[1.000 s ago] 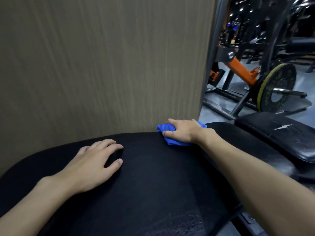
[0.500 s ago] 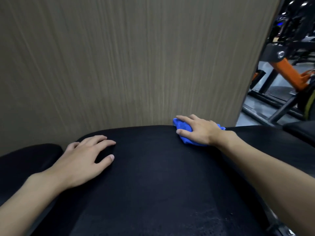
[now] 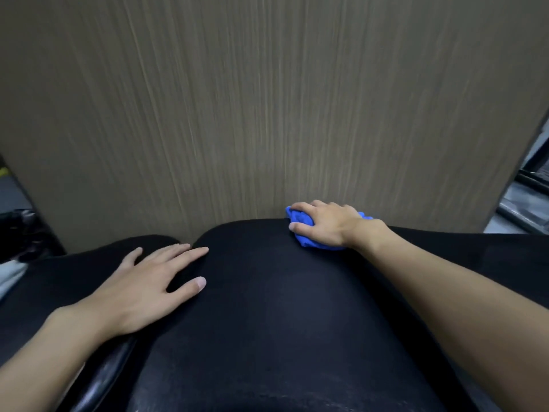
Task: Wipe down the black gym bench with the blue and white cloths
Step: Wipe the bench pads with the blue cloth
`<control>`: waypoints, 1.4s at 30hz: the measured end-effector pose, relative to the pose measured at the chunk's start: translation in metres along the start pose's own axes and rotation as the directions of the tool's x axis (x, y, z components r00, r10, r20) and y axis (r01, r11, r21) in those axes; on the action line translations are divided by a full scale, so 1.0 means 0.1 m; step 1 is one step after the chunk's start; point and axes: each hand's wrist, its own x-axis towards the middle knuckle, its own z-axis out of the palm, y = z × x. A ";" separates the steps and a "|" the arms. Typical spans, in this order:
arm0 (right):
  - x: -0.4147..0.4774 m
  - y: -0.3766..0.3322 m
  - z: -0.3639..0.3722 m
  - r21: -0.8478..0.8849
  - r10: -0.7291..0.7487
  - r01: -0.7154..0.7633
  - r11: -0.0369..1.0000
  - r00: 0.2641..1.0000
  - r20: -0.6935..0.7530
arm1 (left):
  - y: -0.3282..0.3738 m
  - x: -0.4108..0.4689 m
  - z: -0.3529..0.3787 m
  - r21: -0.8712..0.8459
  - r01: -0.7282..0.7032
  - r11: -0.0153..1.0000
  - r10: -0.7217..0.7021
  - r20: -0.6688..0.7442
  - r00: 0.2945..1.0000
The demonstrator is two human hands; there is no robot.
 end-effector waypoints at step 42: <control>-1.77 -1.88 0.39 0.023 -0.701 0.700 0.714 0.713 0.019 | 0.38 -1.15 0.04 -0.479 0.104 0.872 -0.280 -0.313 0.908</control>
